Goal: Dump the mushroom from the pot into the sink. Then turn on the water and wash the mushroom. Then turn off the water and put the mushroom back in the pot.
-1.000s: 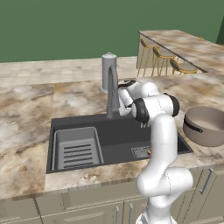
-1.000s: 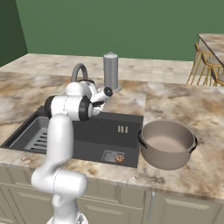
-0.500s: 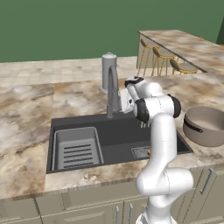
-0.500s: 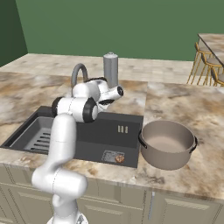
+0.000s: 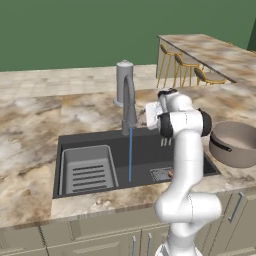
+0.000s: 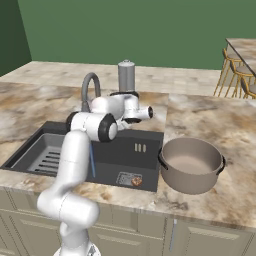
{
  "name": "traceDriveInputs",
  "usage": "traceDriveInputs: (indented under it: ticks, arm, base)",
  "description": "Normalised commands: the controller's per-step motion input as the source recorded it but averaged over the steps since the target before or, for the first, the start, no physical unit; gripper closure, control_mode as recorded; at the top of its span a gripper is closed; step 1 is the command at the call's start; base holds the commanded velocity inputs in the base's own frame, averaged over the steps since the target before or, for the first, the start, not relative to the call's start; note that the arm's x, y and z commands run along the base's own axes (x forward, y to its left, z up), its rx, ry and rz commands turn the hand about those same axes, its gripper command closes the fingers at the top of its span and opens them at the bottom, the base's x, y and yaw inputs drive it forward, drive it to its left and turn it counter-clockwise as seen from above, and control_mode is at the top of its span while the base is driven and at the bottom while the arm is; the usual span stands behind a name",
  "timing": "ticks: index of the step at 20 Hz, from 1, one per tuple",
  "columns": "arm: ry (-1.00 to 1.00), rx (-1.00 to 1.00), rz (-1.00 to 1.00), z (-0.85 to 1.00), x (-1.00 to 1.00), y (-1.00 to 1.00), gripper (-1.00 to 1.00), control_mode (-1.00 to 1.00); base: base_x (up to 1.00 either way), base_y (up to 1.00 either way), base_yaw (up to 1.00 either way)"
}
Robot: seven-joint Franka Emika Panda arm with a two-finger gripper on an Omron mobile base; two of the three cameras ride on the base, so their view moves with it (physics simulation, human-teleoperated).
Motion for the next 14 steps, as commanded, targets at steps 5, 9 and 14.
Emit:
traceDriveInputs:
  ticks: [5,9,14]
  arm:
    - [-0.19,0.11,0.00,0.82,-0.74,-0.03,-1.00,-1.00]
    - [-0.11,0.04,0.00,0.53,-0.59,-0.03,-1.00,-1.00]
    - [0.25,-0.05,0.00,-0.24,-0.10,0.08,-1.00,-1.00]
  base:
    - [0.00,0.00,0.00]
    - [0.00,0.00,0.00]
    - [0.00,0.00,0.00]
